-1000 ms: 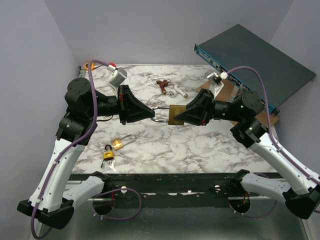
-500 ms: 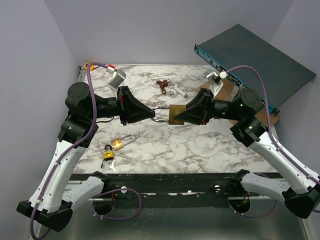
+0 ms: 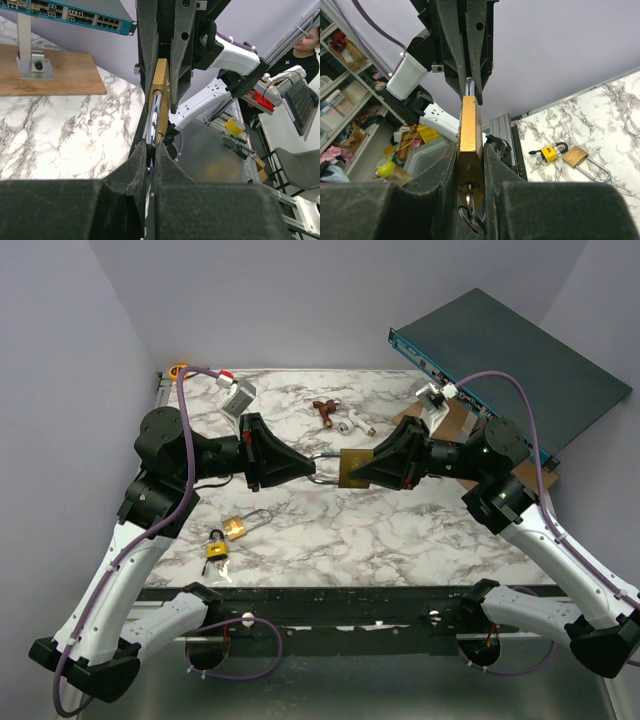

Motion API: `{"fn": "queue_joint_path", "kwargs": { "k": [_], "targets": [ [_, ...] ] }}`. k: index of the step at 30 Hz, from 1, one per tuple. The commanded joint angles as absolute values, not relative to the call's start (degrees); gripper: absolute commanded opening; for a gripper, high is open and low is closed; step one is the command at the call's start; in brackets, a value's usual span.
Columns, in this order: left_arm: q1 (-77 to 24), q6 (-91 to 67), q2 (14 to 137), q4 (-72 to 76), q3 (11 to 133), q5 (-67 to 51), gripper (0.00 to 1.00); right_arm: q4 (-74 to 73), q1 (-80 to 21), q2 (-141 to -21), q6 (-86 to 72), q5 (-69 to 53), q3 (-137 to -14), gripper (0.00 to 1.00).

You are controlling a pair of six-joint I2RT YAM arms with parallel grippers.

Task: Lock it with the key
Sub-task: Lock the lock.

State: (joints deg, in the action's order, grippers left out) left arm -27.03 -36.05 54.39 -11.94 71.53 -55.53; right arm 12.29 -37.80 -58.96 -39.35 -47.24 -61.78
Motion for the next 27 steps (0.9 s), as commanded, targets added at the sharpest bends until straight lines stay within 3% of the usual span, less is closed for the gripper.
{"fn": "queue_joint_path", "kwargs": {
  "k": [1, 27],
  "targets": [
    [-30.64, -34.95, 56.45, -12.13, 70.00, -53.77, 0.00, 15.75, -41.05, -61.31, -39.07, -43.56, -64.55, 0.01],
    [-36.03, -34.38, 57.97, -11.89, 68.43, -51.07, 0.00, 14.09, -44.70, -62.36, -36.32, -39.55, -63.90, 0.01]
  ]
}}
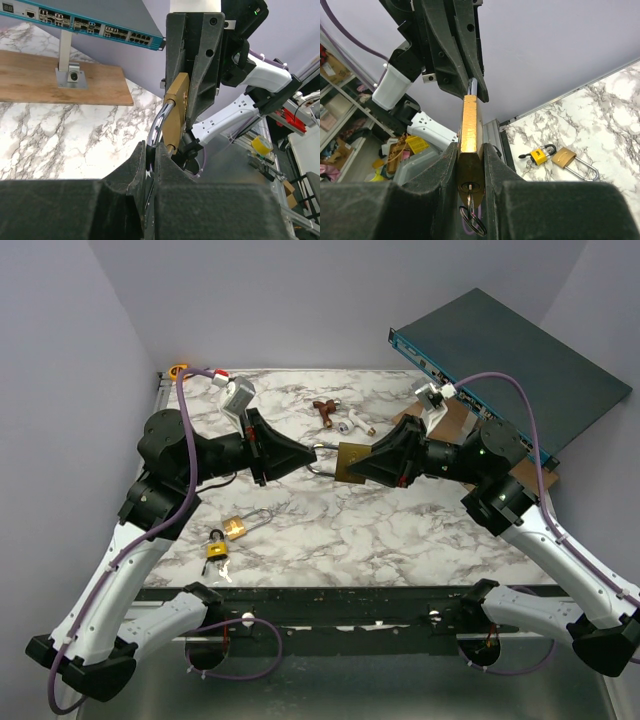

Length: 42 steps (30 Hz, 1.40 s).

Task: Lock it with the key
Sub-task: Lock the lock.

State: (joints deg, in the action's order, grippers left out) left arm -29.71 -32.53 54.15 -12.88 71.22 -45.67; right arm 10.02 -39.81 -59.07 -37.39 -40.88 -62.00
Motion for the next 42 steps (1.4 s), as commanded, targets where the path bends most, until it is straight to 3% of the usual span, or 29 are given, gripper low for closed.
{"fn": "queue_joint_path", "kwargs": {
  "k": [1, 42],
  "targets": [
    [-36.10, -34.37, 57.99, -11.87, 68.39, -51.03, 0.00, 14.00, -44.72, -62.40, -36.24, -39.55, -63.94, 0.01],
    [-42.71, -32.87, 58.80, -12.11, 68.91, -52.77, 0.00, 14.25, -45.66, -64.40, -35.08, -38.68, -64.16, 0.01]
  ]
}}
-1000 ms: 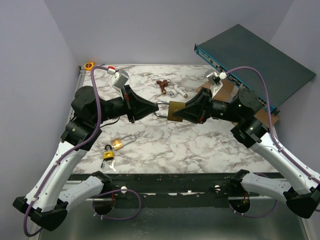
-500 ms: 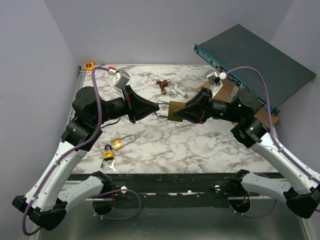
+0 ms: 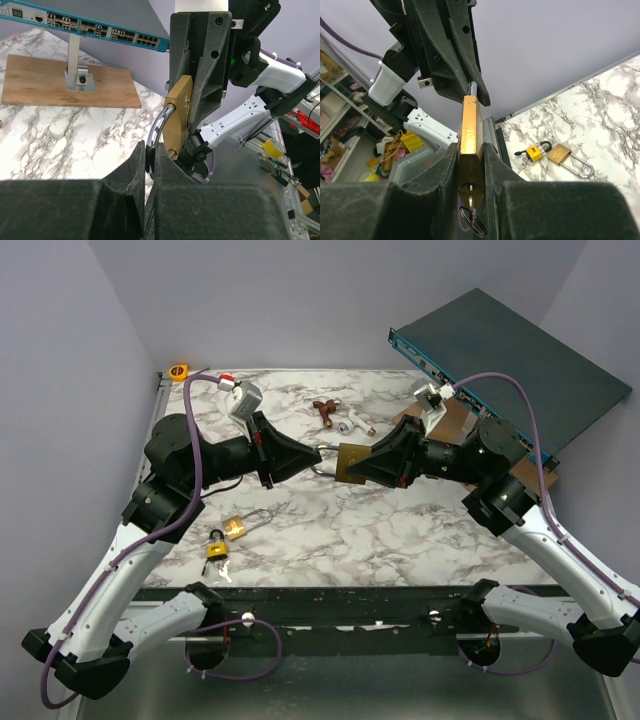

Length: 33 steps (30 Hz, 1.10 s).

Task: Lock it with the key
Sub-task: Lock the lock.

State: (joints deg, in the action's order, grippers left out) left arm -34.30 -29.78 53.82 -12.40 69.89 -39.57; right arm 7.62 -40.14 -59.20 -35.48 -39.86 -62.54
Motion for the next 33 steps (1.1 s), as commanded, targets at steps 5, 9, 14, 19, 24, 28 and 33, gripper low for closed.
{"fn": "queue_joint_path", "kwargs": {
  "k": [5, 9, 14, 19, 24, 28, 33],
  "targets": [
    [-42.01, -29.60, 57.19, -16.55, 71.43, -47.79, 0.00, 11.88, -45.70, -63.28, -33.66, -36.56, -64.08, 0.01],
    [-40.50, -27.99, 54.68, -16.70, 72.22, -44.49, 0.00, 10.98, -45.75, -61.89, -33.09, -35.51, -64.42, 0.01],
    [-38.46, -27.77, 53.41, -17.40, 73.59, -45.02, 0.00, 11.16, -45.70, -61.04, -33.54, -35.72, -63.93, 0.26],
    [-36.06, -28.11, 51.40, -16.87, 74.82, -47.32, 0.00, 12.56, -45.70, -58.56, -34.32, -36.24, -61.98, 0.52],
    [-35.08, -28.78, 50.37, -16.65, 76.26, -47.71, 0.00, 11.94, -45.70, -56.29, -33.66, -35.59, -61.10, 0.66],
    [-34.50, -29.44, 49.69, -16.48, 76.53, -46.14, 0.00, 8.77, -45.68, -53.56, -31.59, -31.39, -59.77, 0.79],
    [-32.95, -31.19, 49.31, -15.42, 77.93, -45.27, 0.00, 7.59, -45.53, -49.63, -30.49, -27.83, -54.34, 0.86]
  ]
}}
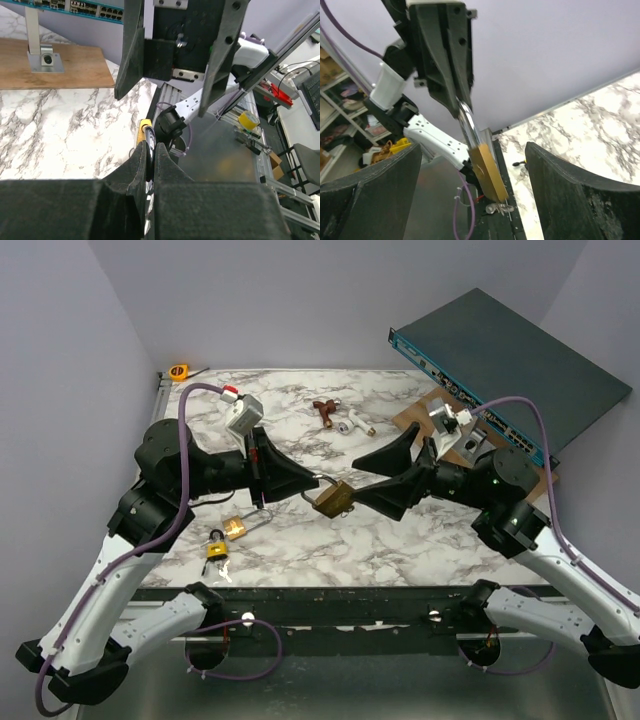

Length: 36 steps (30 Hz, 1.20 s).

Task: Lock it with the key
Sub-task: Lock the lock.

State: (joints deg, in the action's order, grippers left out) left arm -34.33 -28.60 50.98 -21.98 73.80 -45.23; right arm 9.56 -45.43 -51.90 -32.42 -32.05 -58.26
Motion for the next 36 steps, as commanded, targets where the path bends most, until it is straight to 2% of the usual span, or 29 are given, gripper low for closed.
{"fn": "queue_joint_path", "kwargs": {
  "k": [1, 4, 6, 10, 20, 26, 34, 36],
  "targets": [
    [-32.66, -31.62, 49.35, -15.18, 78.44, -45.20, 0.00, 8.09, -45.53, -49.25, -30.67, -28.07, -53.25, 0.86],
    [-31.44, -33.47, 49.73, -14.53, 80.38, -44.68, 0.00, 10.74, -45.36, -48.11, -31.22, -29.16, -50.47, 0.75],
    [-30.56, -35.26, 50.21, -13.52, 81.31, -45.09, 0.00, 12.38, -45.09, -47.66, -31.87, -30.37, -49.35, 0.74],
    [-30.00, -37.70, 51.24, -11.85, 82.90, -46.15, 0.00, 15.09, -45.00, -48.64, -32.69, -31.86, -49.48, 0.57],
    [-29.27, -39.62, 52.12, -11.09, 84.48, -47.75, 0.00, 17.27, -44.98, -49.66, -33.24, -33.66, -53.01, 0.55],
    [-29.09, -40.46, 52.27, -10.35, 84.39, -48.03, 0.00, 17.56, -44.98, -50.34, -34.02, -36.15, -53.74, 0.33],
    [-29.09, -41.83, 52.86, -8.67, 83.96, -48.60, 0.00, 17.48, -44.99, -51.83, -34.34, -37.82, -54.49, 0.23],
    [-29.00, -41.84, 52.91, -8.61, 83.78, -48.55, 0.00, 17.58, -45.01, -51.95, -34.46, -37.56, -54.48, 0.17]
  ]
}}
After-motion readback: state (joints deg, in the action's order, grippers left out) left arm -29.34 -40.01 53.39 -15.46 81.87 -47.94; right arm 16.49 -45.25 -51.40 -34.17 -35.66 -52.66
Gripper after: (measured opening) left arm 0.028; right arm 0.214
